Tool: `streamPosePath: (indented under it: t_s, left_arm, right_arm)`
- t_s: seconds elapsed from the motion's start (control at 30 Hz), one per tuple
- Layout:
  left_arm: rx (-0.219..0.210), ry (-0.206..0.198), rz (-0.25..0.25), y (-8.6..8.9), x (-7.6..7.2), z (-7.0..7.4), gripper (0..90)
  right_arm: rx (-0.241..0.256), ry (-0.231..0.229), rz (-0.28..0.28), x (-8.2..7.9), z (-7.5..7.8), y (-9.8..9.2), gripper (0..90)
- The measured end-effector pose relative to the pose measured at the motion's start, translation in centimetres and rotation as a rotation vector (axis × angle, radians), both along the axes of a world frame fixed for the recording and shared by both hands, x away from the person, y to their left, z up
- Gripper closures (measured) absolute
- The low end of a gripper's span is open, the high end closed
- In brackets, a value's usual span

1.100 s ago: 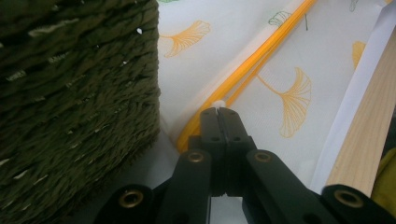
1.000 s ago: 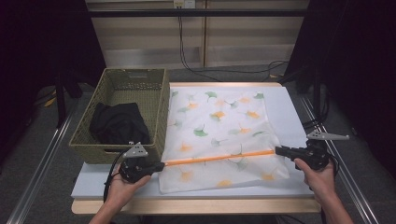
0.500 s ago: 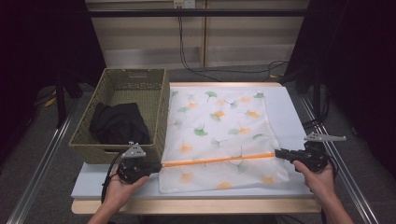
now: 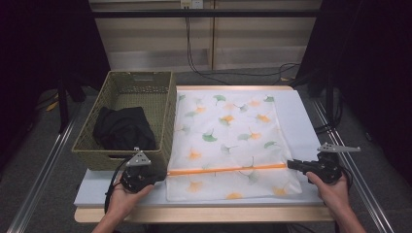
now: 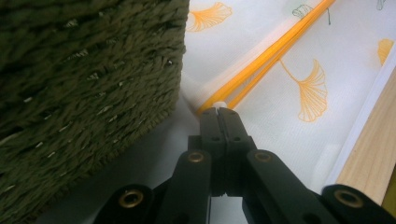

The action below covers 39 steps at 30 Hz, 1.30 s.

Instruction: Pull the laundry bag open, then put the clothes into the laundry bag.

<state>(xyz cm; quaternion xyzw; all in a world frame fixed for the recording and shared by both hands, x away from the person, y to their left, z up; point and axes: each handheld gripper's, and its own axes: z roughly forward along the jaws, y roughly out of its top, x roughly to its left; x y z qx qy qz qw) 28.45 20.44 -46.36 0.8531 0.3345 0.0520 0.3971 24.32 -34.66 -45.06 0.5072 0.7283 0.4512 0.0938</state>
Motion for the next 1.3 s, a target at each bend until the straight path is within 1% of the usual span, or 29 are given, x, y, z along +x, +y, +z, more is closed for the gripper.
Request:
streamPosePath:
  t_s: [0.03,0.07,0.1,0.2,0.3,0.33,0.43,0.47,0.5,0.53,0.57,0.6,0.63,0.67,0.7,0.77,0.8,0.83,0.9,0.97,1.0,1.03,1.07,1.1,1.13,1.2,1.23,1.27,1.3]
  left_arm:
    - [-0.008,0.003,0.005,0.0,0.1,-0.1,90.0]
    - [-0.011,0.009,0.007,0.0,0.2,-0.2,90.0]
    - [-0.007,0.013,0.009,0.0,0.3,-0.2,90.0]
    - [-0.019,0.008,0.001,0.0,0.2,-0.3,90.0]
    - [-0.033,0.021,-0.005,0.3,0.2,-0.7,89.9]
    - [-0.039,0.021,0.005,0.3,0.2,-0.8,89.9]
    - [-0.042,0.016,-0.008,0.4,0.1,-0.7,89.8]
    - [-0.044,0.014,-0.004,0.4,0.1,-0.7,89.6]
    - [-0.040,0.003,0.003,0.4,0.0,-0.7,89.1]
    - [-0.047,0.000,0.002,0.4,-0.1,-0.6,87.4]
    - [-0.043,-0.013,0.013,0.4,-0.2,-0.5,83.5]
    - [-0.038,-0.020,0.015,0.5,-0.4,-0.4,79.8]
    - [-0.033,-0.039,0.032,0.4,-0.6,-0.3,74.3]
    - [-0.045,-0.047,0.036,0.5,-0.7,-0.2,68.7]
    - [-0.053,-0.058,0.025,0.5,-0.9,0.0,64.8]
    - [-0.072,-0.085,0.033,0.4,-1.3,0.3,55.1]
    - [-0.081,-0.095,0.034,0.5,-1.5,0.5,48.9]
    - [-0.095,-0.106,0.029,0.5,-1.7,0.7,44.6]
    - [-0.109,-0.122,0.038,0.3,-2.1,0.9,37.8]
    - [-0.114,-0.139,0.047,0.1,-2.2,1.0,28.4]
    - [-0.118,-0.139,0.046,0.0,-2.4,1.1,25.5]
    - [-0.114,-0.139,0.041,-0.1,-2.4,1.1,24.5]
    - [-0.126,-0.134,0.042,-0.1,-2.5,1.1,22.7]
    - [-0.115,-0.144,0.038,-0.1,-2.6,1.2,20.5]
    - [-0.118,-0.140,0.047,-0.1,-2.8,1.2,19.9]
    - [-0.113,-0.129,0.046,0.0,-2.9,1.1,19.0]
    - [-0.124,-0.117,0.050,0.1,-3.0,1.0,18.4]
    - [-0.111,-0.113,0.061,0.1,-3.1,1.0,18.3]
    - [-0.108,-0.119,0.053,0.2,-3.2,1.1,18.3]
  right_arm:
    - [-0.001,0.002,0.001,0.0,-0.2,0.1,85.5]
    - [-0.015,0.009,0.007,0.1,-0.5,0.2,85.5]
    - [-0.022,0.023,0.010,0.1,-0.8,0.4,85.5]
    - [-0.053,0.035,0.019,0.0,-1.3,0.7,85.5]
    - [-0.051,0.044,0.021,0.2,-1.5,0.7,85.2]
    - [-0.058,0.050,0.024,0.3,-1.7,0.8,85.1]
    - [-0.082,0.069,0.029,0.5,-2.3,1.2,84.6]
    - [-0.097,0.065,0.033,0.6,-2.4,1.3,84.3]
    - [-0.103,0.062,0.035,0.7,-2.5,1.3,83.8]
    - [-0.102,0.062,0.035,0.7,-2.5,1.3,83.1]
    - [-0.101,0.061,0.034,0.8,-2.5,1.3,81.8]
    - [-0.110,0.061,0.031,0.8,-2.5,1.2,78.5]
    - [-0.116,0.064,0.025,0.7,-2.6,1.2,75.0]
    - [-0.118,0.064,0.025,0.7,-2.6,1.2,73.9]
    - [-0.117,0.058,0.022,0.6,-2.4,1.2,70.9]
    - [-0.096,0.027,0.010,0.4,-2.1,0.9,62.5]
    - [-0.096,0.022,-0.006,0.3,-1.9,0.7,61.8]
    - [-0.093,0.007,-0.005,0.2,-1.7,0.7,60.4]
    - [-0.088,-0.016,-0.004,0.2,-1.3,0.7,55.8]
    - [-0.092,-0.013,0.006,0.4,-0.9,1.0,53.0]
    - [-0.088,-0.018,0.012,0.6,-0.6,1.2,50.5]
    - [-0.085,-0.030,0.015,0.7,-0.4,1.5,50.4]
    - [-0.081,-0.031,0.023,0.8,-0.1,1.8,49.7]
    - [-0.084,-0.044,0.039,0.9,0.1,2.2,47.9]
    - [-0.080,-0.047,0.057,1.0,0.2,2.7,46.1]
    - [-0.085,-0.049,0.097,1.2,0.4,3.7,46.3]
    - [-0.075,-0.042,0.121,1.4,0.4,4.2,46.3]
    - [-0.066,-0.038,0.137,1.6,0.5,4.7,45.8]
    - [-0.060,-0.046,0.152,1.8,0.4,5.2,45.1]
